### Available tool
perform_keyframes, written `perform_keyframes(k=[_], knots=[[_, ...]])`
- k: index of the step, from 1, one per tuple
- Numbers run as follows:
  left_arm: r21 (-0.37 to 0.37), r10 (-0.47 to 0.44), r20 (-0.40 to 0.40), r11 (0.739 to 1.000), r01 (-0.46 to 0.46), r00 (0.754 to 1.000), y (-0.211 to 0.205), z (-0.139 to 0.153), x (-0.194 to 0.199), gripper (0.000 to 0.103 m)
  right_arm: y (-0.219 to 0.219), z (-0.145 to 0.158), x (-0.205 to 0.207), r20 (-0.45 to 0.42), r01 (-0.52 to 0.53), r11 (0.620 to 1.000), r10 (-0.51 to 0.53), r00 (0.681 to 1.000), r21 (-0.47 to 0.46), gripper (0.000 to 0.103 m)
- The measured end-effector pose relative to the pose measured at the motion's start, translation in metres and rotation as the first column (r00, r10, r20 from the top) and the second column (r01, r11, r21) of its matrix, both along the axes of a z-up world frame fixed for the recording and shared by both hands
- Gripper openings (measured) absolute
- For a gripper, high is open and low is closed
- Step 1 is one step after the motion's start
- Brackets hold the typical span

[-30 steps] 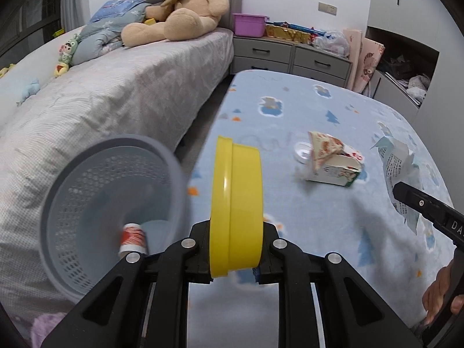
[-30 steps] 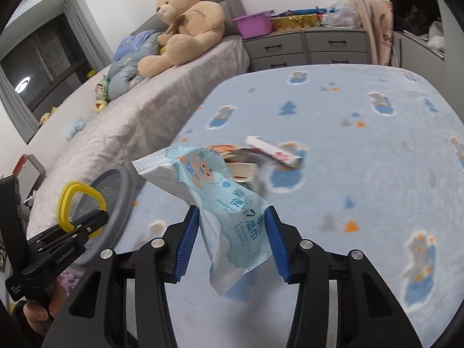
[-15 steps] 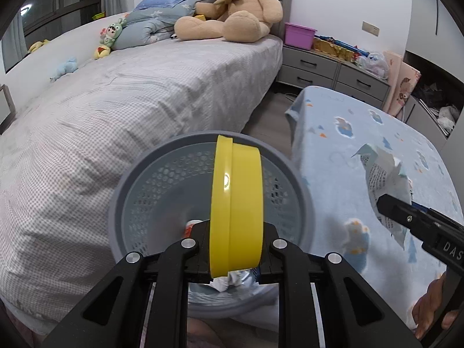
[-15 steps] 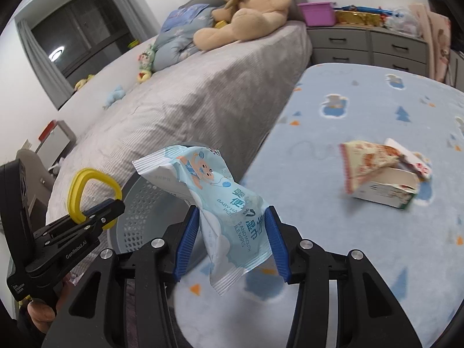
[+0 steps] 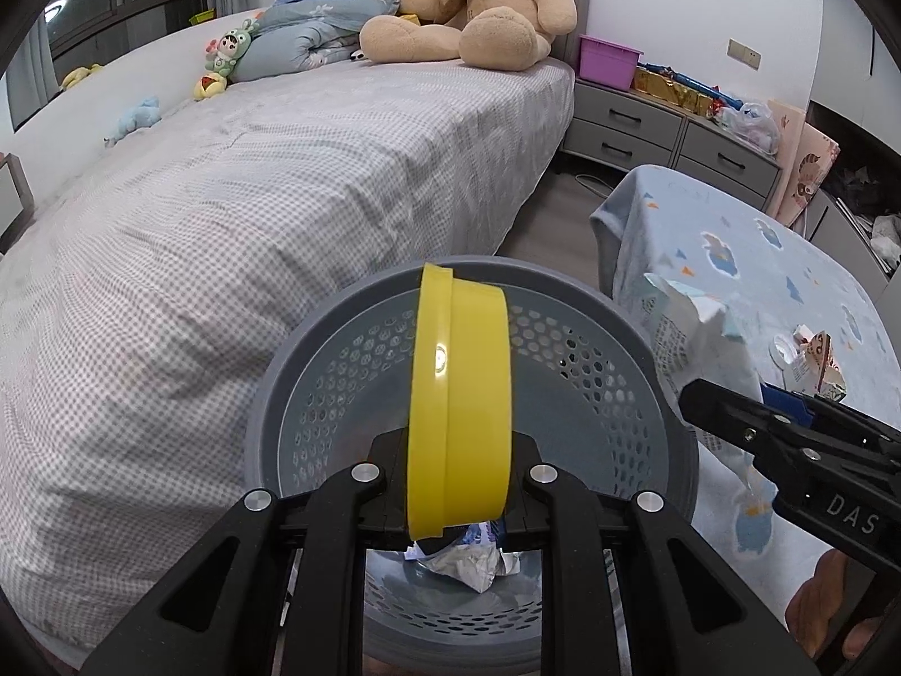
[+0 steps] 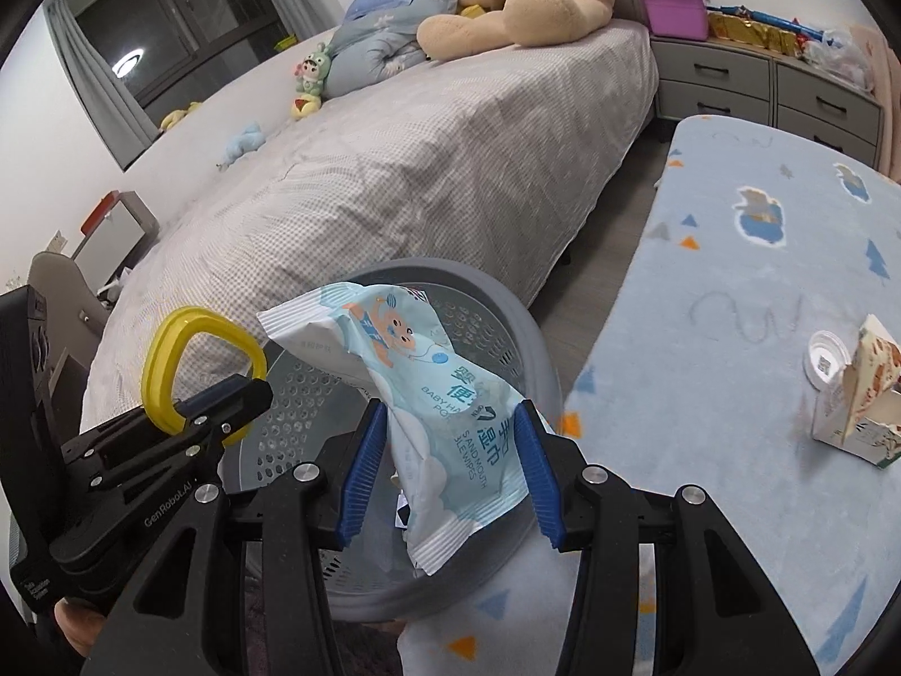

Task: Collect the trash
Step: 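Carry ring and packet over the wastebasket and open both tools, then withdraw both tools from the wastebasket toward the table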

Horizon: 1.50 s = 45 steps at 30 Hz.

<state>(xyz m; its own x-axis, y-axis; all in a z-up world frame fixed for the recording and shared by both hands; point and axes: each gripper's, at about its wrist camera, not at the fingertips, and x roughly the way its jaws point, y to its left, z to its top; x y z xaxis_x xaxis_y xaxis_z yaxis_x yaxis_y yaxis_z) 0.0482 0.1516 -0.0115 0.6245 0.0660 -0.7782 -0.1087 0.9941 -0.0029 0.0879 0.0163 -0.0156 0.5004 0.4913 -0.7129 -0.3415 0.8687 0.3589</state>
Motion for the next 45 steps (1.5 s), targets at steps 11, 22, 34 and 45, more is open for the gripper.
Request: perform_keyframes(k=[11, 22, 34, 45], knots=[[-0.016, 0.050, 0.016, 0.999, -0.050, 0.999, 0.015, 0.000, -0.002, 0.057, 0.013, 0.000, 0.004, 0.008, -0.011, 1.000, 0.012, 1.000, -0.008, 0.060], [-0.014, 0.099, 0.022, 0.995, -0.099, 0.995, 0.024, 0.002, -0.003, 0.063, 0.011, 0.001, 0.003, 0.012, 0.003, 1.000, -0.003, 1.000, -0.021, 0.060], [-0.019, 0.099, 0.019, 0.995, -0.099, 0.995, 0.024, 0.000, -0.003, 0.064, 0.013, -0.002, -0.004, 0.010, 0.003, 0.998, -0.003, 1.000, -0.056, 0.060], [-0.022, 0.093, 0.019, 0.995, -0.092, 0.996, 0.020, -0.001, -0.003, 0.065, 0.001, 0.002, -0.011, 0.009, 0.029, 0.997, -0.028, 1.000, -0.066, 0.062]])
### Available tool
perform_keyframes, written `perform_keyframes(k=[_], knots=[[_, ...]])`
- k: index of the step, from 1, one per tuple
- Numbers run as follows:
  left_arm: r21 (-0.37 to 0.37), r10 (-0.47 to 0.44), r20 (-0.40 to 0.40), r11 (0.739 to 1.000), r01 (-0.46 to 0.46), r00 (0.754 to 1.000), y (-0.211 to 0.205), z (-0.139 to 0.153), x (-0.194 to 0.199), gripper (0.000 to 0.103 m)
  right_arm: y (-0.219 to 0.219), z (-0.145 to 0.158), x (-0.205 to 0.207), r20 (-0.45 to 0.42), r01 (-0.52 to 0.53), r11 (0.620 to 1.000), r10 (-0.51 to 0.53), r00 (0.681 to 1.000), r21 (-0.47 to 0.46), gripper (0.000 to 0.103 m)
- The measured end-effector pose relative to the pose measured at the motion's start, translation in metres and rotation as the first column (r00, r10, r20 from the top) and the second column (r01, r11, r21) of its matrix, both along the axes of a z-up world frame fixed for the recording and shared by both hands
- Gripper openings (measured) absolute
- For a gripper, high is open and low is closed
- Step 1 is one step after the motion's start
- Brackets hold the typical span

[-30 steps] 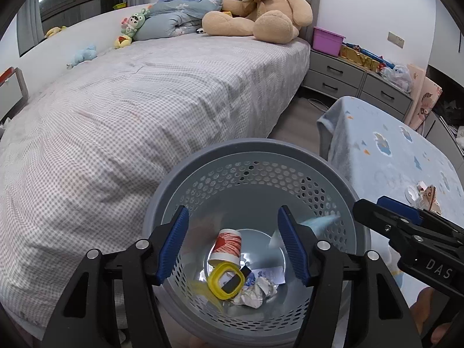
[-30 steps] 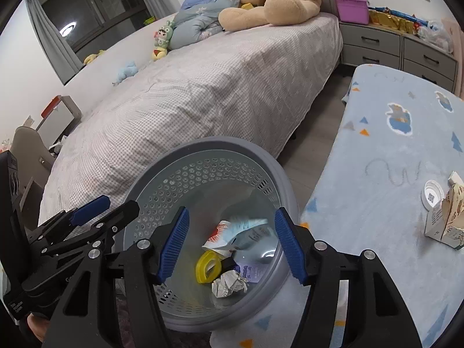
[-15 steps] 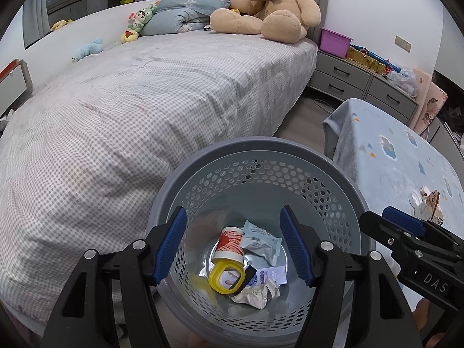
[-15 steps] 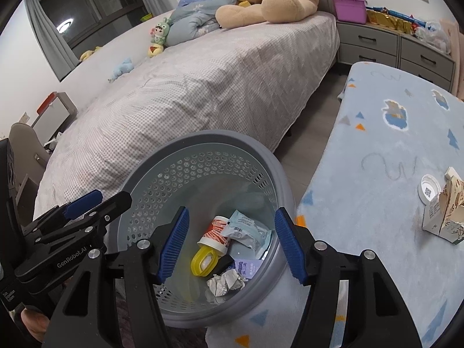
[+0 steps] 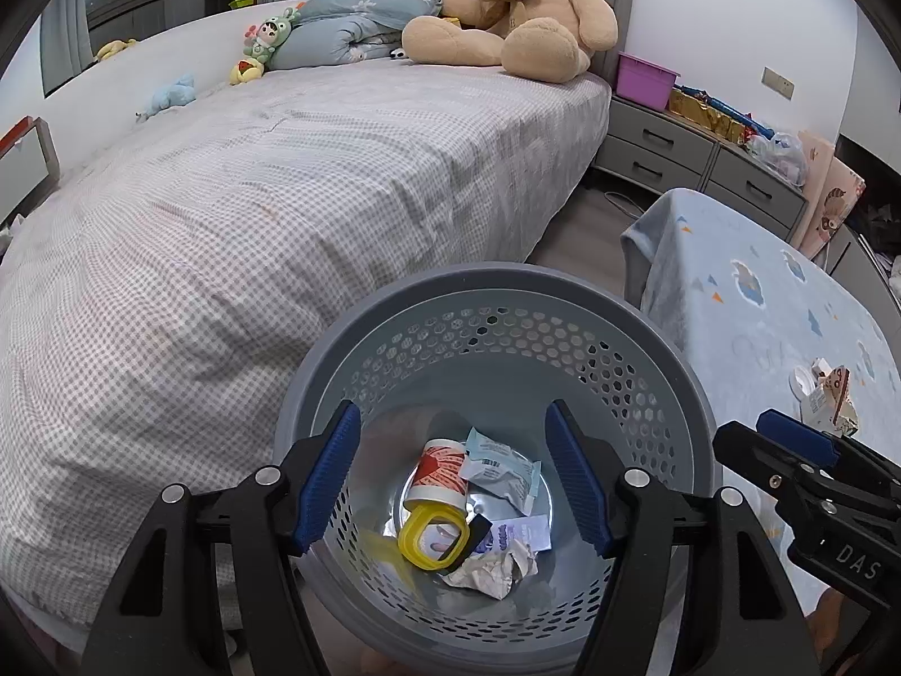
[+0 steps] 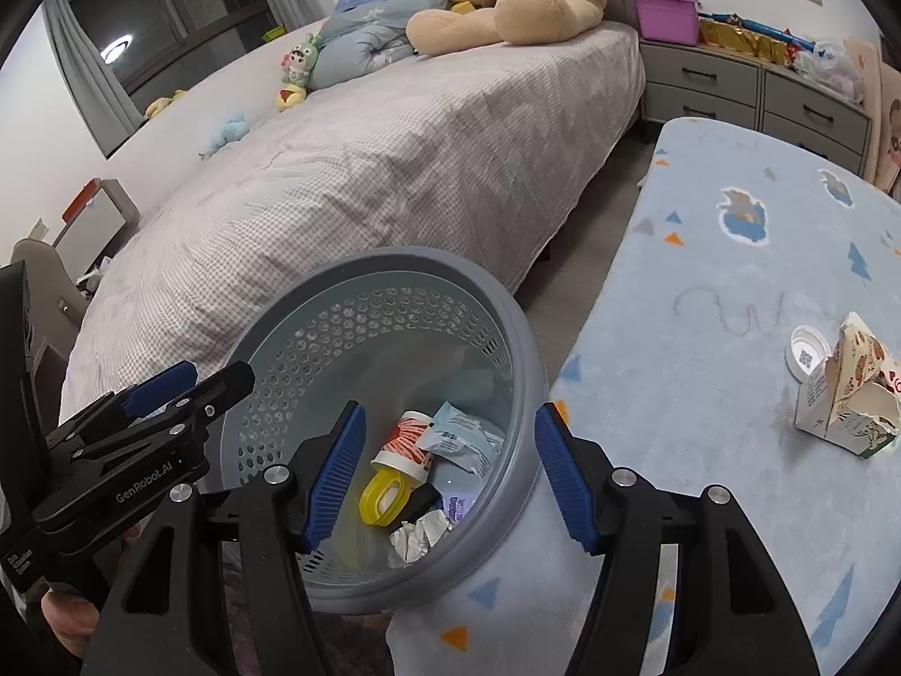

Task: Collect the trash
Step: 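Withdraw both tools from the wastebasket toward the table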

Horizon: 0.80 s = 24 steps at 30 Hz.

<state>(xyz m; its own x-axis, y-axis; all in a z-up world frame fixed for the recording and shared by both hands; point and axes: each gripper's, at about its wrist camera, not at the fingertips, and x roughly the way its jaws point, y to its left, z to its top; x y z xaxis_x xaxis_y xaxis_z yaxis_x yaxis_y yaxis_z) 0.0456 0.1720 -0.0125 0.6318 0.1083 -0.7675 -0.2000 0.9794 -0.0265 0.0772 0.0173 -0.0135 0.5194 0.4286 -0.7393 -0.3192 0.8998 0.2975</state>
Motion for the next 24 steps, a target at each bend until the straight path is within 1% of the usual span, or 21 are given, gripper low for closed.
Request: perform_keyframes(k=[3, 10, 13, 19, 24], knots=[[-0.003, 0.001, -0.003, 1.000, -0.001, 1.000, -0.001, -0.001, 0.000, 0.065, -0.004, 0.003, -0.002, 0.005, 0.007, 1.000, -0.007, 1.000, 0.000, 0.064], [0.010, -0.009, 0.011, 1.000, 0.009, 1.000, -0.007, 0.004, -0.004, 0.065, -0.022, 0.007, -0.006, 0.002, 0.040, 0.999, -0.040, 0.999, -0.004, 0.064], [0.003, -0.015, 0.019, 1.000, 0.015, 1.000, -0.009, 0.007, -0.006, 0.065, -0.032, 0.011, -0.011, 0.010, 0.059, 0.998, -0.059, 0.998, -0.003, 0.064], [0.021, -0.042, 0.032, 0.999, 0.041, 0.999, -0.022, 0.018, -0.012, 0.065, -0.056, 0.025, -0.025, 0.046, 0.108, 0.994, -0.108, 0.993, 0.018, 0.065], [0.027, -0.059, 0.033, 0.998, 0.058, 0.998, -0.036, 0.023, -0.016, 0.065, -0.076, 0.025, -0.033, 0.052, 0.134, 0.990, -0.136, 0.989, 0.040, 0.067]])
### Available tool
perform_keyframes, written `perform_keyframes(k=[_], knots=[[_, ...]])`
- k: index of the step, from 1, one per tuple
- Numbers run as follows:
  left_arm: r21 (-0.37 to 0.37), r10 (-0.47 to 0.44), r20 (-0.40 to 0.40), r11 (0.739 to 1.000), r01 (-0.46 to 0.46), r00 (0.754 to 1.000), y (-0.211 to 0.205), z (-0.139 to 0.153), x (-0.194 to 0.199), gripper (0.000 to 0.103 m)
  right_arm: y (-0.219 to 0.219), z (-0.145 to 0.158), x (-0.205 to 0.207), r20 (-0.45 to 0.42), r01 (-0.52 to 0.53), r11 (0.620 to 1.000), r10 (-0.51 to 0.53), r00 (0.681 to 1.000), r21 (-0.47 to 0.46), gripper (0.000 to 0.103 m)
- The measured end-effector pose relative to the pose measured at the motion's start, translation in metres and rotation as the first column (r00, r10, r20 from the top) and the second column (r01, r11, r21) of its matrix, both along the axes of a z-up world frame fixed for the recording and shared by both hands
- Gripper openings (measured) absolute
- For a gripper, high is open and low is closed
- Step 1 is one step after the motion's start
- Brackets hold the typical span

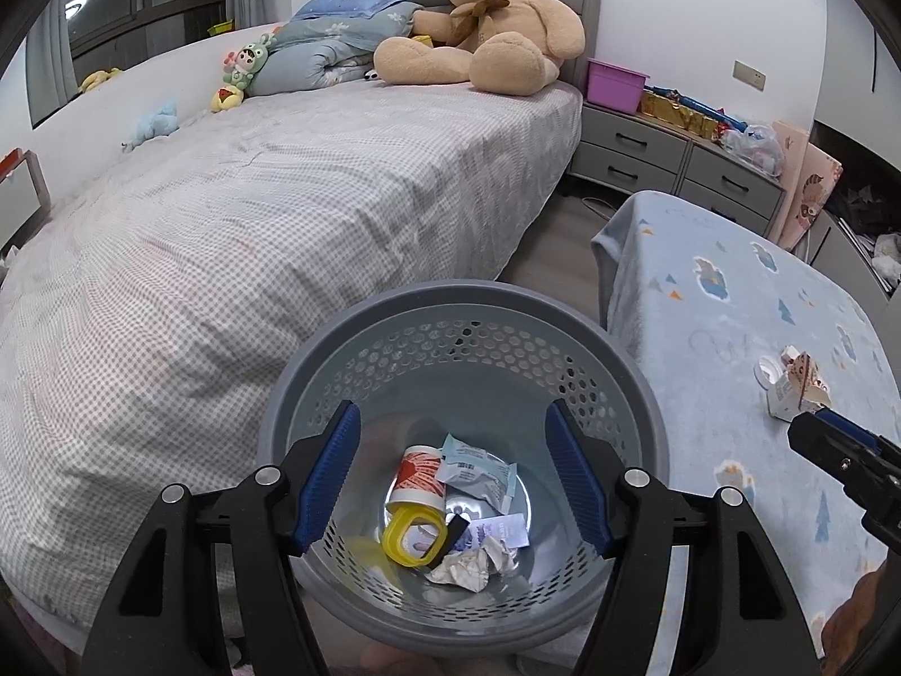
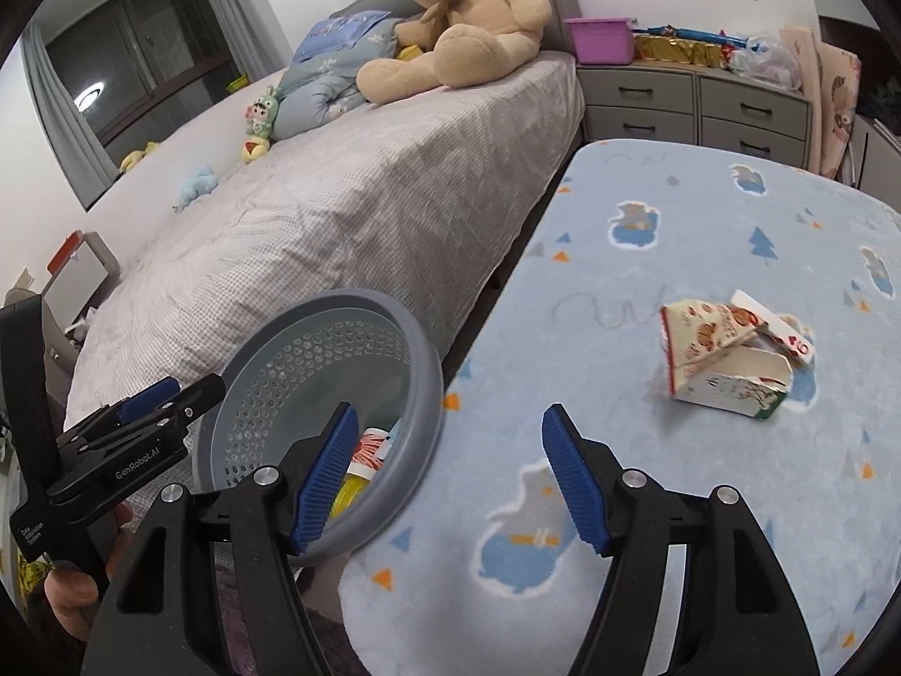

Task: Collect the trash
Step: 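Withdraw both tools from the wastebasket toward the table, then move the right tool to the white paper box and close on it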

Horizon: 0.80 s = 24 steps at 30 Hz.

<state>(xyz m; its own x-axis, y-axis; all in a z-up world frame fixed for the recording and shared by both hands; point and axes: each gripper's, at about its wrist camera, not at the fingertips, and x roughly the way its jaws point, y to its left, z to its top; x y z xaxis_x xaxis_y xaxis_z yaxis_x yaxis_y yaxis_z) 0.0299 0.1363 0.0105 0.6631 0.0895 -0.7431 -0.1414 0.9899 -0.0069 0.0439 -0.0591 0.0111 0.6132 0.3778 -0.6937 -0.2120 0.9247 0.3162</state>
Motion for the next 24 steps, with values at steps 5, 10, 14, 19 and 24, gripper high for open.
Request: perform_keyframes(k=[5, 10, 14, 19, 24], knots=[[-0.005, -0.037, 0.003, 0.999, 0.037, 0.999, -0.025, 0.003, -0.003, 0.065, -0.025, -0.007, -0.009, -0.006, 0.024, 1.000, -0.024, 1.000, 0.010, 0.067], [-0.029, -0.090, 0.013, 0.996, 0.090, 0.996, -0.056, 0.003, -0.004, 0.065, -0.061, -0.018, -0.019, -0.013, 0.076, 0.997, -0.076, 0.997, -0.006, 0.067], [-0.036, -0.136, 0.008, 0.990, 0.136, 0.991, -0.085, 0.001, 0.000, 0.065, -0.089, -0.029, -0.023, -0.029, 0.130, 0.991, -0.130, 0.991, -0.013, 0.066], [-0.020, -0.192, -0.001, 0.981, 0.192, 0.981, -0.119, -0.004, 0.009, 0.065, -0.122, -0.043, -0.025, -0.048, 0.199, 0.980, -0.199, 0.979, -0.011, 0.066], [0.004, -0.240, 0.002, 0.971, 0.240, 0.971, -0.144, -0.007, 0.024, 0.065, -0.141, -0.054, -0.020, -0.063, 0.241, 0.971, -0.240, 0.969, 0.001, 0.066]])
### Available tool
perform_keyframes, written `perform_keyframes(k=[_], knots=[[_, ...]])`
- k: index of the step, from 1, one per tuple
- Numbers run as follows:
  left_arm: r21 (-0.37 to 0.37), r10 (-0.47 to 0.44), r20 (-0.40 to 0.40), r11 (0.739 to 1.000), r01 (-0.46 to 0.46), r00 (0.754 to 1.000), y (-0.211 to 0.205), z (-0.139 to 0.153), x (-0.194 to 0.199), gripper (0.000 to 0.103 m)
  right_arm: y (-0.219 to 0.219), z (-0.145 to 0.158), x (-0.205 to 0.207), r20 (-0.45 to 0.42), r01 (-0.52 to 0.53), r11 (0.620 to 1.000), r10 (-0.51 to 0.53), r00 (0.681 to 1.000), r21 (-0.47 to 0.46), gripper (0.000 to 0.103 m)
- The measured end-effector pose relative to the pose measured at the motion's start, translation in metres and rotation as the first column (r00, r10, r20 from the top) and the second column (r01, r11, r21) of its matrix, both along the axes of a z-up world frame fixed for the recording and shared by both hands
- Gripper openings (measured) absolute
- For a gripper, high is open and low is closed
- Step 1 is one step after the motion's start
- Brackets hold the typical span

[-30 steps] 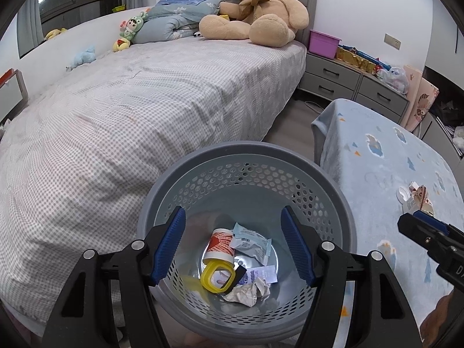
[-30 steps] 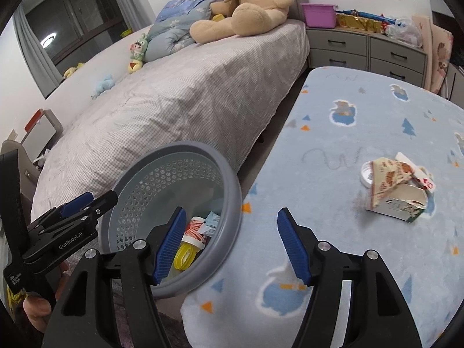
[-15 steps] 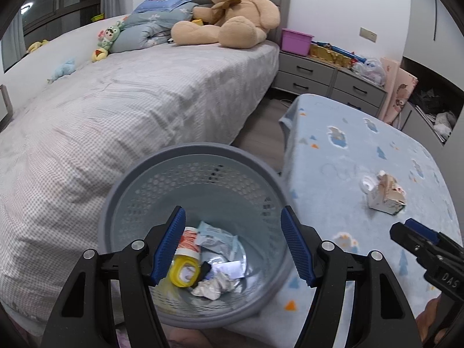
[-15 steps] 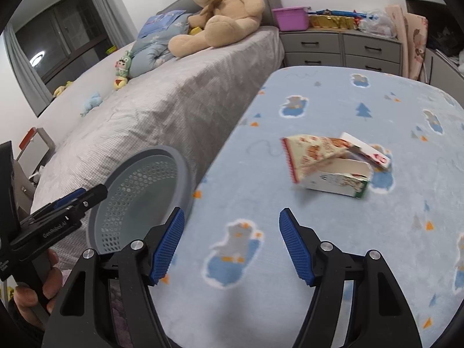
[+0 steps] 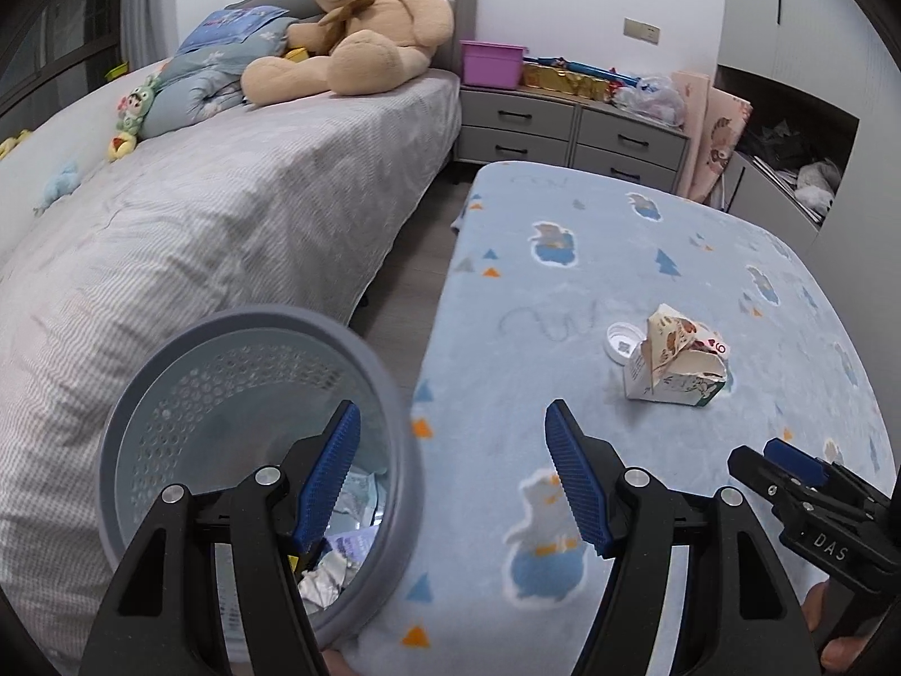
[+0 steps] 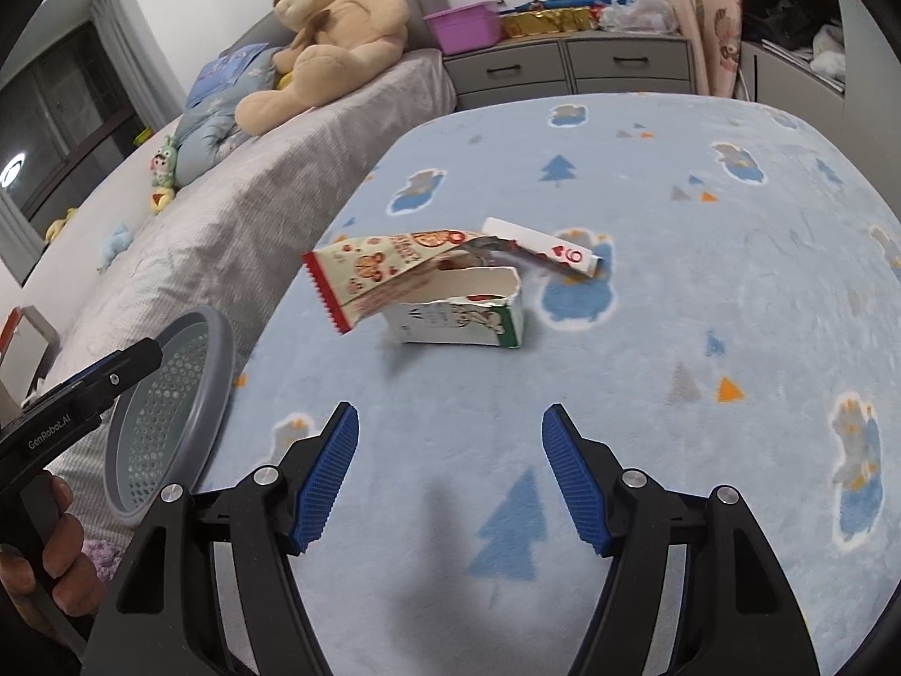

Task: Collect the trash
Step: 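Move the right tool to the white paper box and close on it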

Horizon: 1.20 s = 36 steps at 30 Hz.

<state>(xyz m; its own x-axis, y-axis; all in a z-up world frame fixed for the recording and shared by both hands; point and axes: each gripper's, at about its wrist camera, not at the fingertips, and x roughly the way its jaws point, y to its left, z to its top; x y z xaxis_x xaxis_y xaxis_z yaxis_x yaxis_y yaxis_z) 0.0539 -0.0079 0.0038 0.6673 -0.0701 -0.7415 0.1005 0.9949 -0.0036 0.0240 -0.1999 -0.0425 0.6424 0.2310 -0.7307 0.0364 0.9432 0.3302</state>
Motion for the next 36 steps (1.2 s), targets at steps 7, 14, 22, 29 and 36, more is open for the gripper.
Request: perform_keyframes(k=[7, 14, 22, 29, 36], knots=[[0.016, -0.035, 0.015, 0.999, 0.034, 0.999, -0.021, 0.000, 0.029, 0.065, -0.006, -0.016, 0.023, -0.035, 0.010, 1.000, -0.010, 0.999, 0.012, 0.066], [0.020, -0.028, 0.001, 0.999, 0.028, 1.000, -0.023, -0.015, 0.046, 0.065, 0.008, -0.021, 0.053, -0.049, 0.004, 1.000, -0.004, 0.999, 0.006, 0.075], [0.008, -0.008, -0.026, 1.000, 0.008, 1.000, -0.011, -0.028, 0.055, 0.065, 0.025, -0.029, 0.085, -0.083, 0.067, 0.997, -0.071, 0.994, -0.049, 0.083], [-0.011, 0.002, -0.055, 1.000, -0.002, 0.998, -0.007, -0.034, 0.061, 0.065, 0.035, -0.029, 0.098, -0.077, 0.108, 0.985, -0.119, 0.990, -0.135, 0.082], [-0.018, -0.001, -0.050, 1.000, 0.000, 0.999, -0.007, -0.033, 0.058, 0.065, 0.033, -0.025, 0.085, -0.065, 0.095, 0.987, -0.104, 0.992, -0.129, 0.081]])
